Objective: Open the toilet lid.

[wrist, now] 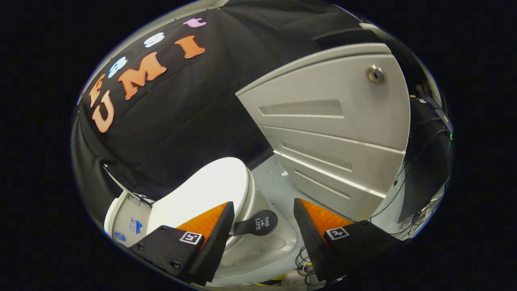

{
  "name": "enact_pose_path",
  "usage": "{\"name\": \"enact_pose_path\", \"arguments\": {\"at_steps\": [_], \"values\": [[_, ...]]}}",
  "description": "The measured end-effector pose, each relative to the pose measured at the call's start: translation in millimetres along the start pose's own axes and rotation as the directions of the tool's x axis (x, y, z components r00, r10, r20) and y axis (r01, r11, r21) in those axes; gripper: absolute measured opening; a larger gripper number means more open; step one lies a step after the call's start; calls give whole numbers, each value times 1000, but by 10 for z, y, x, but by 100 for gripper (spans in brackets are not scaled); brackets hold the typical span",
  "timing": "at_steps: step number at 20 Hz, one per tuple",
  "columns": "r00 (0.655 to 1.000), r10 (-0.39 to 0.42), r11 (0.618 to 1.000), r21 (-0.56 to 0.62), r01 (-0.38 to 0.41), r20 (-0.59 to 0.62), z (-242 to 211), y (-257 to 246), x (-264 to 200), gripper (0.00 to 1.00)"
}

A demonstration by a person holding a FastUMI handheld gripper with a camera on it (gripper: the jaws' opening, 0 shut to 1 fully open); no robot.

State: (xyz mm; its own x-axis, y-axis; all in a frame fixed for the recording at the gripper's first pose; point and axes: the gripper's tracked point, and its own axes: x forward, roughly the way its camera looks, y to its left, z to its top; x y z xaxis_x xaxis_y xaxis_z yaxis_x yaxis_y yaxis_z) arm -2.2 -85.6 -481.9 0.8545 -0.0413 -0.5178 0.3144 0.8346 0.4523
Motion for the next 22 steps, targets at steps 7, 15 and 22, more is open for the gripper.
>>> {"name": "enact_pose_path", "arguments": {"at_steps": [7,15,22], "values": [[982,84,972,230,-43,-172,-370,-36,-107,59],[965,186,899,428,-91,-185,-338,135,-64,25],[988,121,936,344,-80,-100,89,368,-25,8]]}}
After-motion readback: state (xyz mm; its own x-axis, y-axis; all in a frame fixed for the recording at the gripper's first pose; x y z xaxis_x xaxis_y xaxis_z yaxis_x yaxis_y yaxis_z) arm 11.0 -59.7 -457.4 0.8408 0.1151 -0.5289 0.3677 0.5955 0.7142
